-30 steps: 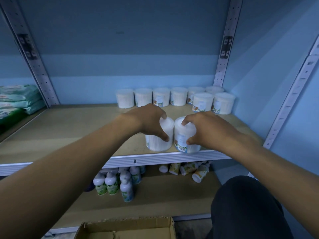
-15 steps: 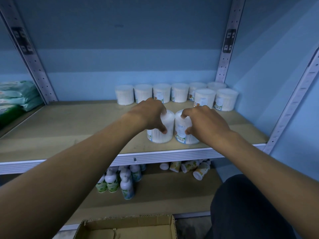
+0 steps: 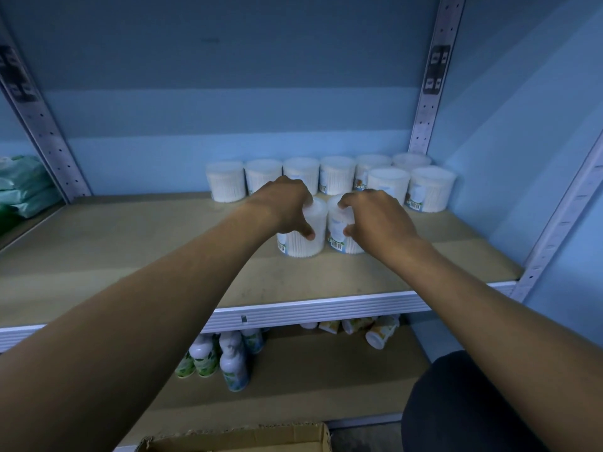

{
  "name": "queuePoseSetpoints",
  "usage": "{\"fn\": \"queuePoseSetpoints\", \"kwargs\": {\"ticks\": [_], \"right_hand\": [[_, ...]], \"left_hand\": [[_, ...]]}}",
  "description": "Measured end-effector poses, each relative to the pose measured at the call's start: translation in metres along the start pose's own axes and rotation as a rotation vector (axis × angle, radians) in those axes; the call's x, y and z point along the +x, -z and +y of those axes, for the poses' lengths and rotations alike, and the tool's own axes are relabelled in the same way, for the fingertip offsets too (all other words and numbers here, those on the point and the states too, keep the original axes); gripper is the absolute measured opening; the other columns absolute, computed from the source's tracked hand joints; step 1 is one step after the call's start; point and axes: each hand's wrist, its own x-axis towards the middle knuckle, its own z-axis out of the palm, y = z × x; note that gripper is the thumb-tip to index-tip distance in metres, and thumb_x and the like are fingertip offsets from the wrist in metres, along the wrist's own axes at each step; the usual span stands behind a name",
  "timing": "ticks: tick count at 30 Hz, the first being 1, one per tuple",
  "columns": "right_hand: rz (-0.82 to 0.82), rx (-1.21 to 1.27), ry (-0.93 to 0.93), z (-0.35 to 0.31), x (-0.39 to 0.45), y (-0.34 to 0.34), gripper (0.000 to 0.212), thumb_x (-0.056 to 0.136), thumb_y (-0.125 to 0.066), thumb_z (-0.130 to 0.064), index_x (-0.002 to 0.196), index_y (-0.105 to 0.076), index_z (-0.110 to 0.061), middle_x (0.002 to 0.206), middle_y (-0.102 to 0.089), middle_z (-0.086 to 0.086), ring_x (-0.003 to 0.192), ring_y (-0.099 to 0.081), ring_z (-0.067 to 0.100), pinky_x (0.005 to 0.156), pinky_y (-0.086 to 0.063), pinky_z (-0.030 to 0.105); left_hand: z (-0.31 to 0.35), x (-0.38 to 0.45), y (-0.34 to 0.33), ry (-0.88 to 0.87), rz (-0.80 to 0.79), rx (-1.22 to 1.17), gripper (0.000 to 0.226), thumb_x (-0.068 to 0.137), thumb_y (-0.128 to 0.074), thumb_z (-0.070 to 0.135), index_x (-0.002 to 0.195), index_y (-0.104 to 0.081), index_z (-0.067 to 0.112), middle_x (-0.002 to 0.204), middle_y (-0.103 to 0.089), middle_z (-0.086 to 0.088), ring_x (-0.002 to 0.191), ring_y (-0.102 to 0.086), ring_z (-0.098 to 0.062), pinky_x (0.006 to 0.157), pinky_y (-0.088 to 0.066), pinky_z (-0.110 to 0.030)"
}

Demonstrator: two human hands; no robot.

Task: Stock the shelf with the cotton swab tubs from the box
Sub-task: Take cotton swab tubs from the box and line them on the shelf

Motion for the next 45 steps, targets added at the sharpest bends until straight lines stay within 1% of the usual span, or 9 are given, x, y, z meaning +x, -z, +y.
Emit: {"fn": "queuePoseSetpoints", "kwargs": {"ticks": [2,5,8,12,16,25,33,39,45], "right_hand": [[0.017,-0.005,-0.006,0.002,0.006,-0.008,0.038,0.078,-0.075,-0.009,0.114,-0.069,-0.018,0.112,-0.066,0.015,0.104,-0.061,0.037,0.080,-0.053,0.040],[0.021,0.007,-0.007,0.008,0.017,-0.016,0.041,0.081,-0.076,-0.011,0.120,-0.067,-0.018,0.115,-0.065,0.016,0.108,-0.058,0.038,0.084,-0.052,0.041],[0.001,0.021,-0.014,0.016,0.029,-0.022,0.044,0.083,-0.076,-0.014,0.125,-0.064,-0.018,0.118,-0.063,0.015,0.112,-0.055,0.037,0.088,-0.050,0.040],[-0.003,0.034,-0.028,0.022,0.044,-0.033,0.045,0.084,-0.072,-0.012,0.127,-0.062,-0.020,0.121,-0.060,0.013,0.113,-0.053,0.035,0.091,-0.047,0.038],[-0.010,0.031,-0.057,0.025,0.057,-0.037,0.044,0.084,-0.070,-0.008,0.126,-0.063,-0.021,0.119,-0.063,0.012,0.112,-0.054,0.034,0.090,-0.048,0.038],[0.024,0.022,-0.084,0.030,0.082,-0.047,0.040,0.086,-0.068,-0.004,0.122,-0.066,-0.020,0.119,-0.066,0.012,0.115,-0.055,0.035,0.091,-0.048,0.038],[0.078,0.036,-0.059,0.036,0.096,-0.054,0.035,0.083,-0.068,-0.001,0.116,-0.069,-0.013,0.115,-0.069,0.015,0.111,-0.058,0.037,0.091,-0.048,0.040],[0.088,0.101,-0.063,0.041,0.104,-0.060,0.046,0.084,-0.069,-0.003,0.128,-0.065,-0.018,0.123,-0.066,0.014,0.118,-0.054,0.036,0.094,-0.046,0.039],[0.106,0.102,-0.051,0.042,0.110,-0.062,0.045,0.086,-0.065,0.000,0.128,-0.065,-0.016,0.125,-0.066,0.014,0.119,-0.054,0.036,0.097,-0.042,0.038]], "left_hand": [[-0.001,0.006,0.000,0.010,0.008,-0.023,0.082,0.068,-0.084,0.051,0.139,-0.052,0.025,0.137,-0.052,-0.003,0.125,-0.049,-0.024,0.096,-0.046,-0.034],[-0.002,0.015,-0.001,0.024,0.022,-0.061,0.076,0.068,-0.086,0.047,0.136,-0.057,0.026,0.133,-0.056,-0.002,0.122,-0.052,-0.023,0.092,-0.046,-0.031],[-0.003,0.025,-0.004,0.047,0.027,-0.097,0.059,0.069,-0.086,0.044,0.121,-0.064,0.026,0.127,-0.062,-0.003,0.116,-0.056,-0.021,0.089,-0.048,-0.030],[-0.003,0.038,-0.008,0.054,0.057,-0.106,0.045,0.071,-0.085,0.043,0.105,-0.063,0.024,0.126,-0.062,-0.004,0.116,-0.056,-0.021,0.090,-0.048,-0.032],[-0.004,0.053,-0.012,0.033,0.086,-0.123,0.067,0.069,-0.086,0.044,0.128,-0.063,0.023,0.131,-0.059,-0.004,0.121,-0.053,-0.022,0.092,-0.046,-0.032],[-0.010,0.083,-0.020,0.015,0.125,-0.138,0.069,0.068,-0.086,0.045,0.128,-0.064,0.020,0.126,-0.062,-0.005,0.118,-0.054,-0.024,0.092,-0.048,-0.034],[-0.015,0.100,-0.023,-0.001,0.149,-0.136,0.069,0.071,-0.085,0.045,0.131,-0.062,0.020,0.129,-0.061,-0.004,0.123,-0.051,-0.022,0.095,-0.045,-0.034],[-0.017,0.110,-0.026,-0.006,0.154,-0.123,0.068,0.072,-0.083,0.046,0.132,-0.061,0.020,0.130,-0.061,-0.004,0.123,-0.051,-0.022,0.096,-0.045,-0.034],[-0.019,0.119,-0.027,-0.007,0.166,-0.100,0.069,0.072,-0.082,0.049,0.132,-0.061,0.020,0.130,-0.060,-0.004,0.123,-0.050,-0.024,0.094,-0.043,-0.034]]}}
